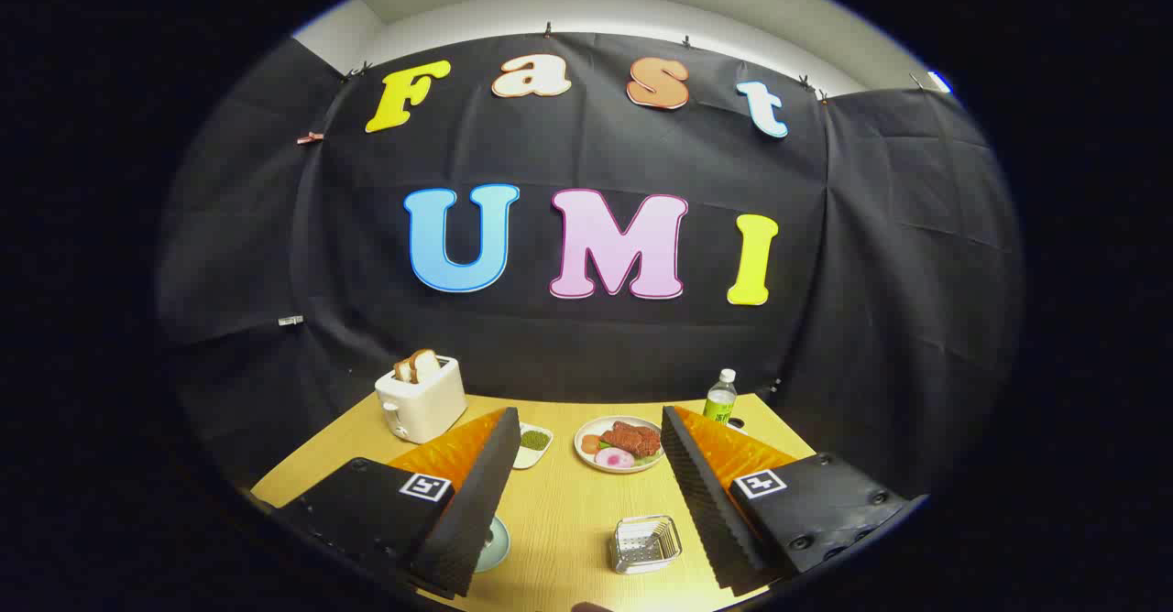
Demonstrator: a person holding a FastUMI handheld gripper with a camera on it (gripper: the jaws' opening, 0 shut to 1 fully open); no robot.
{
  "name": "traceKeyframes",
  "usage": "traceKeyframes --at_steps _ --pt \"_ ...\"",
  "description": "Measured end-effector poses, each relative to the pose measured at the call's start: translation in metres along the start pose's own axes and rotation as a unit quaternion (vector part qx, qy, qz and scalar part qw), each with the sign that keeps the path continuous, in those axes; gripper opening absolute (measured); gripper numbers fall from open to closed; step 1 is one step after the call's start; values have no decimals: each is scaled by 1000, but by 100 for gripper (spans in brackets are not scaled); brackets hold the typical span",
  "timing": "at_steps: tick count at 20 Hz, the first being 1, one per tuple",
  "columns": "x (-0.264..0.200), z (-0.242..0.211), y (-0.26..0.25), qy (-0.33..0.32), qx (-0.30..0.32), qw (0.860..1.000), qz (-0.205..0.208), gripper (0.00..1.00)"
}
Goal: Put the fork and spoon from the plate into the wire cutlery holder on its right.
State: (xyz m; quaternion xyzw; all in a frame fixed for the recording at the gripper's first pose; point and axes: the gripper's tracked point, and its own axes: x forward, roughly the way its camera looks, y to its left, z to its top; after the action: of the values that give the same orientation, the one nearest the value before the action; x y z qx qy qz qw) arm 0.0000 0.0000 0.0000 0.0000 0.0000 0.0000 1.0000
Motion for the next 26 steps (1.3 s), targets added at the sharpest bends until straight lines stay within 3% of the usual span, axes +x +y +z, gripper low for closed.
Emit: traceKeyframes --at_steps 6,16,26 --pt "-5 -1 -8 5 2 1000 -23 95" --pt "-13 -25 4 36 -15 999 -24 94" --pt "5 -77 54 104 -24 994 4 94"
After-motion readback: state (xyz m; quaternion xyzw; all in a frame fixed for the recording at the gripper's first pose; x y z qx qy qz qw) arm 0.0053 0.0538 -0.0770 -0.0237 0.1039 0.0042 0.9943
